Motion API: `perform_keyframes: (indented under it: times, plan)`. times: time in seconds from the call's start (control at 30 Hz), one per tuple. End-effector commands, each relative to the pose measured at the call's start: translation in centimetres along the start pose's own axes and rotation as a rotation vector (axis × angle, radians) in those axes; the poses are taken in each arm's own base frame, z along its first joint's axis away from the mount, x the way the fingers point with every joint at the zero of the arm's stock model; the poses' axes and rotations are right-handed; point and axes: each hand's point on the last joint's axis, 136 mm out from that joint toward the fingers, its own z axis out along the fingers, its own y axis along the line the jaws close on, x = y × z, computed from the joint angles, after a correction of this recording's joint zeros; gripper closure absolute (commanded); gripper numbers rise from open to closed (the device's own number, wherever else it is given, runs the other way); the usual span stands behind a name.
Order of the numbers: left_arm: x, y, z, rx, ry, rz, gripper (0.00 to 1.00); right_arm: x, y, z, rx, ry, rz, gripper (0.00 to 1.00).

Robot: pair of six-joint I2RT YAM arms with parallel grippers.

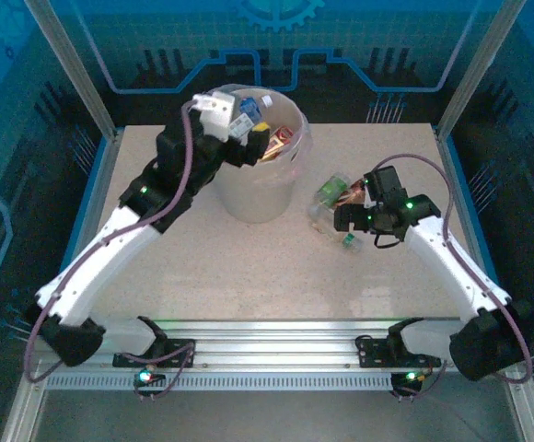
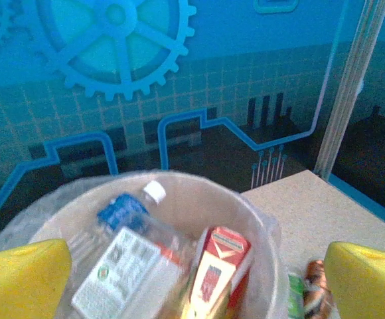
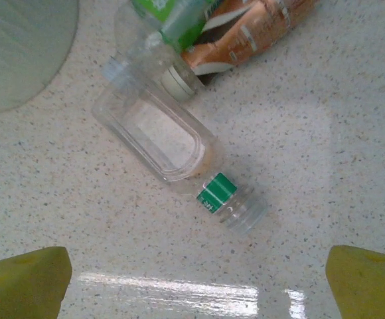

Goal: Put the plastic bottles in the bin

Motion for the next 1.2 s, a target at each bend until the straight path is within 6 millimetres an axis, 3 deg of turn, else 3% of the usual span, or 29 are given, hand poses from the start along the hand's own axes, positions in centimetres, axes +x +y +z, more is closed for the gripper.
perform_keyframes:
  times: [0.0,0.23,0.43,0.9,1.17]
  plan:
    - [0.7,0.2,-2.3,0.022,-0.049,-0.137,0.01,-0.1,0.4,1.4,-0.070,0.048,-0.007,0.00]
    - [5.9,2.7,-5.4,-0.068,0.002,-0.263,0.01,-0.2,-0.2,4.9,-0.074,0.124,-0.005,0.00]
    - [8.4,4.5,-6.8,-0.151,0.014,-0.308,0.01,0.3,-0.7,7.8,-0.076,0.190,-0.008,0.00]
    - [10.1,5.1,-6.8,-0.194,0.052,-0.305,0.01,3.1,-0.4,11.9,-0.118,0.305,-0.008,0.00]
    - [10.2,5.2,-6.8,-0.199,0.052,-0.309,0.01,5.2,1.0,12.5,-0.167,0.354,-0.038,0.05]
